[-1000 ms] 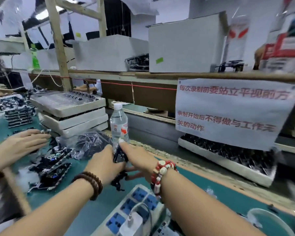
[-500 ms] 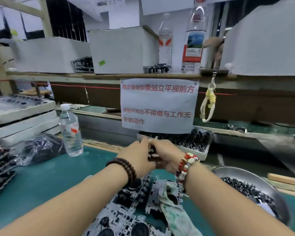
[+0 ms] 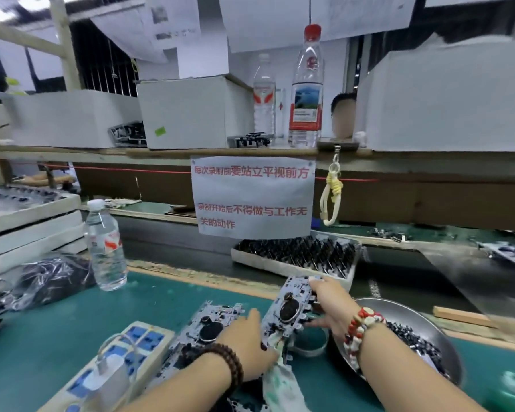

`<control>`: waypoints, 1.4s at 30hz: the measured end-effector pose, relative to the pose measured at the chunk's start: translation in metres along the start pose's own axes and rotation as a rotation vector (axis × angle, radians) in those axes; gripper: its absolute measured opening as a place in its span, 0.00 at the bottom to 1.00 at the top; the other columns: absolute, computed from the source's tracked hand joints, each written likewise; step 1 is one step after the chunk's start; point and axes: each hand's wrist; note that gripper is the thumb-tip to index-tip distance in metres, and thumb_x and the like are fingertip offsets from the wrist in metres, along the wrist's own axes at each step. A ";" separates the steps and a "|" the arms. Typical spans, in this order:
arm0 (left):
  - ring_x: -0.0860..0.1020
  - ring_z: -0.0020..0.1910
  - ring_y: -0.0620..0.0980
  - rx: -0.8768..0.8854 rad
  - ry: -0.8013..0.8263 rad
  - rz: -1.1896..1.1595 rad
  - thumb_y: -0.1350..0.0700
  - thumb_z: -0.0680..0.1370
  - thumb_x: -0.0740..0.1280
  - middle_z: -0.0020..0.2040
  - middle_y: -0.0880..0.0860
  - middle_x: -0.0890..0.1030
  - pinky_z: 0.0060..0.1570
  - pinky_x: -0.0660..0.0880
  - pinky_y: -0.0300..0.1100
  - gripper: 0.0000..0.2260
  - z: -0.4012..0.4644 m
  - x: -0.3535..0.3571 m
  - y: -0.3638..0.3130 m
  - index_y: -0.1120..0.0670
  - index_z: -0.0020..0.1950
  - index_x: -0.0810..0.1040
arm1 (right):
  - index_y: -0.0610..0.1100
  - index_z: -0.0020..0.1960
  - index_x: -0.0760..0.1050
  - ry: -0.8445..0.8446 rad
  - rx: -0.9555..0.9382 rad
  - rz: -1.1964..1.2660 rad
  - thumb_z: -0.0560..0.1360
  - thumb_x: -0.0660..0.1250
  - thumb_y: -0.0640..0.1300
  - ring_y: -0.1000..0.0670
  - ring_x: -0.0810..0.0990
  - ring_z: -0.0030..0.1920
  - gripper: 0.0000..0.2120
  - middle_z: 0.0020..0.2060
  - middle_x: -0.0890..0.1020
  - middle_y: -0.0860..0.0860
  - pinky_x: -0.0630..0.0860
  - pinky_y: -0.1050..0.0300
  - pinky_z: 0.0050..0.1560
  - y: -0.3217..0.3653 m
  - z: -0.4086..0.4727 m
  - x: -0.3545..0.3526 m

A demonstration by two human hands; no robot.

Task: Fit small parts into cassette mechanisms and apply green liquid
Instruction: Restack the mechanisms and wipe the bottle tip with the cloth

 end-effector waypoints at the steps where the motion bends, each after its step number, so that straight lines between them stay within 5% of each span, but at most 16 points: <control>1: 0.75 0.54 0.51 0.001 0.016 0.031 0.46 0.76 0.64 0.59 0.53 0.73 0.51 0.74 0.43 0.24 0.000 0.003 -0.003 0.53 0.68 0.62 | 0.43 0.72 0.60 -0.023 -0.001 0.011 0.81 0.53 0.42 0.41 0.67 0.65 0.19 0.71 0.63 0.45 0.76 0.37 0.55 0.001 0.000 -0.005; 6: 0.74 0.58 0.55 0.161 0.034 0.077 0.59 0.77 0.61 0.59 0.57 0.76 0.57 0.70 0.43 0.11 -0.001 0.020 -0.031 0.56 0.59 0.73 | 0.43 0.74 0.56 -0.069 -0.060 -0.043 0.81 0.53 0.41 0.42 0.66 0.65 0.22 0.72 0.62 0.45 0.75 0.39 0.57 0.010 0.000 -0.014; 11: 0.75 0.59 0.53 0.350 0.077 -0.028 0.58 0.77 0.63 0.59 0.56 0.78 0.61 0.66 0.37 0.11 -0.001 0.033 -0.056 0.56 0.60 0.76 | 0.44 0.74 0.56 0.008 -0.058 -0.012 0.81 0.54 0.43 0.42 0.64 0.69 0.23 0.72 0.61 0.45 0.72 0.37 0.60 0.009 0.003 -0.008; 16: 0.67 0.62 0.58 0.297 0.096 0.246 0.54 0.79 0.59 0.63 0.57 0.65 0.62 0.67 0.53 0.15 -0.001 0.037 -0.038 0.57 0.64 0.64 | 0.47 0.68 0.63 0.099 -0.043 0.026 0.81 0.54 0.41 0.48 0.69 0.57 0.16 0.59 0.68 0.49 0.75 0.40 0.55 0.002 0.004 -0.003; 21: 0.63 0.64 0.54 0.285 -0.064 0.326 0.55 0.81 0.55 0.61 0.54 0.64 0.56 0.67 0.47 0.07 -0.009 0.041 -0.025 0.55 0.57 0.66 | 0.47 0.74 0.57 0.095 -0.027 0.041 0.81 0.54 0.42 0.42 0.62 0.71 0.22 0.73 0.61 0.46 0.73 0.38 0.59 -0.002 0.007 -0.002; 27: 0.63 0.64 0.52 0.378 -0.150 0.408 0.53 0.81 0.54 0.63 0.51 0.67 0.59 0.66 0.47 0.12 -0.012 0.037 -0.013 0.53 0.61 0.70 | 0.44 0.74 0.57 0.096 -0.028 0.028 0.81 0.55 0.44 0.43 0.63 0.70 0.22 0.72 0.62 0.46 0.72 0.37 0.61 -0.008 0.010 0.000; 31: 0.70 0.54 0.46 0.486 -0.370 0.411 0.45 0.78 0.55 0.56 0.43 0.73 0.44 0.62 0.42 0.11 -0.023 0.040 -0.008 0.46 0.52 0.73 | 0.44 0.73 0.60 0.101 -0.029 0.051 0.81 0.55 0.44 0.43 0.65 0.69 0.21 0.71 0.65 0.45 0.74 0.37 0.58 -0.008 0.010 0.001; 35: 0.74 0.50 0.46 0.521 -0.285 0.470 0.44 0.69 0.69 0.50 0.46 0.76 0.41 0.62 0.41 0.09 -0.033 0.038 -0.011 0.48 0.43 0.78 | 0.44 0.75 0.55 0.098 -0.009 0.053 0.81 0.56 0.43 0.41 0.61 0.72 0.24 0.73 0.59 0.45 0.77 0.39 0.54 -0.011 0.007 0.003; 37: 0.67 0.57 0.50 0.487 -0.166 0.376 0.50 0.78 0.62 0.58 0.54 0.71 0.48 0.61 0.46 0.10 -0.033 0.037 -0.017 0.54 0.54 0.73 | 0.44 0.75 0.54 0.100 -0.005 0.048 0.81 0.56 0.43 0.41 0.60 0.72 0.24 0.74 0.59 0.45 0.76 0.39 0.55 -0.012 0.006 0.003; 42: 0.72 0.54 0.57 0.415 -0.006 0.078 0.49 0.79 0.58 0.52 0.57 0.71 0.53 0.70 0.51 0.07 -0.032 0.037 -0.034 0.51 0.47 0.62 | 0.43 0.74 0.57 0.096 0.001 0.045 0.81 0.56 0.43 0.42 0.61 0.72 0.23 0.73 0.60 0.45 0.77 0.40 0.51 -0.013 0.006 0.005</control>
Point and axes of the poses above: each hand's wrist, its own z-axis towards the middle knuckle, its own x-axis out of the palm, y = z × x
